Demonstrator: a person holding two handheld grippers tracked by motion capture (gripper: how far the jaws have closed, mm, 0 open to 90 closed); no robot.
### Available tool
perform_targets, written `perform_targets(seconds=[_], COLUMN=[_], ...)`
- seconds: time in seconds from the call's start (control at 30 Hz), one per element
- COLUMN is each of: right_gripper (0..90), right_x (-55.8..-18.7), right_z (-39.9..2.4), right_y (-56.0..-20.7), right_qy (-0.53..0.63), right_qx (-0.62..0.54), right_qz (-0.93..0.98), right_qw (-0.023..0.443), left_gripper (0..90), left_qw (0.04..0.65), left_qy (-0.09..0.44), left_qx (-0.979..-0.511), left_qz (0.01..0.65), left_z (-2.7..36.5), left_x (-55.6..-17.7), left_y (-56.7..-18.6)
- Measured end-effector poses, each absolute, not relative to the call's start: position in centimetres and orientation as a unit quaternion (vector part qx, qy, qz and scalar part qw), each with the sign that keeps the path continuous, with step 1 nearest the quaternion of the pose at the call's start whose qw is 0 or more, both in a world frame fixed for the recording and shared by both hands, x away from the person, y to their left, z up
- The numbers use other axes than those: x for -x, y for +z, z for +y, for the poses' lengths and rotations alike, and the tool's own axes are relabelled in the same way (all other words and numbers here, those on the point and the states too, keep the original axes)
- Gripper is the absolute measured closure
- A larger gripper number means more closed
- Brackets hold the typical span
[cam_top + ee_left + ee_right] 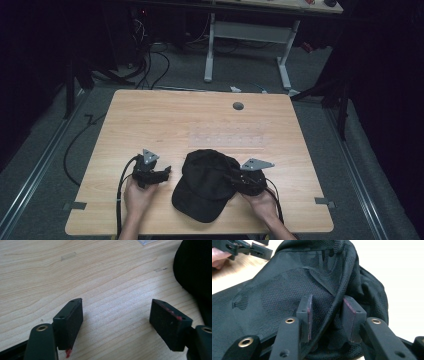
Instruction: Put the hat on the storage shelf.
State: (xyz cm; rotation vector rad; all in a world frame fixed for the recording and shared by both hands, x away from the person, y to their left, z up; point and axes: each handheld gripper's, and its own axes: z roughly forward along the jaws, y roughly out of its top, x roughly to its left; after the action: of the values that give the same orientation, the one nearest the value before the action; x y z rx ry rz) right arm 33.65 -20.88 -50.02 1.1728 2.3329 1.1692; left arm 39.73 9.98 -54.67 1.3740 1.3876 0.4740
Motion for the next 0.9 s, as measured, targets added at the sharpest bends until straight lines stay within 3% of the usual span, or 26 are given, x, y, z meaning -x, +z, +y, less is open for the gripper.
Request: perform_targets(seconds=[0.17, 0.4, 0.9], right_gripper=[73.4, 80.6, 86.7], right_x=[-34.03, -34.09, -34.49], right_z=[-21.02, -20.88, -20.9], right_y=[-50.21, -50.13, -49.64], right_qy=[0.403, 0.395, 0.4], right_qx=[-0.418, -0.419, -0.437], right_qz=[0.802, 0.804, 0.79], right_qw=[0.137, 0.148, 0.159], left_gripper=[27.3, 27.5, 27.9], left_qw=[0.537, 0.536, 0.538], left_qy=[0.199, 0.2, 0.198], left_qx=[-0.577, -0.576, -0.573], left_qz=[0.583, 0.584, 0.585], left_z=[9.98, 9.97, 10.01], left_x=[-39.74, -39.73, -39.75], left_y=[-54.67, -54.67, -54.65])
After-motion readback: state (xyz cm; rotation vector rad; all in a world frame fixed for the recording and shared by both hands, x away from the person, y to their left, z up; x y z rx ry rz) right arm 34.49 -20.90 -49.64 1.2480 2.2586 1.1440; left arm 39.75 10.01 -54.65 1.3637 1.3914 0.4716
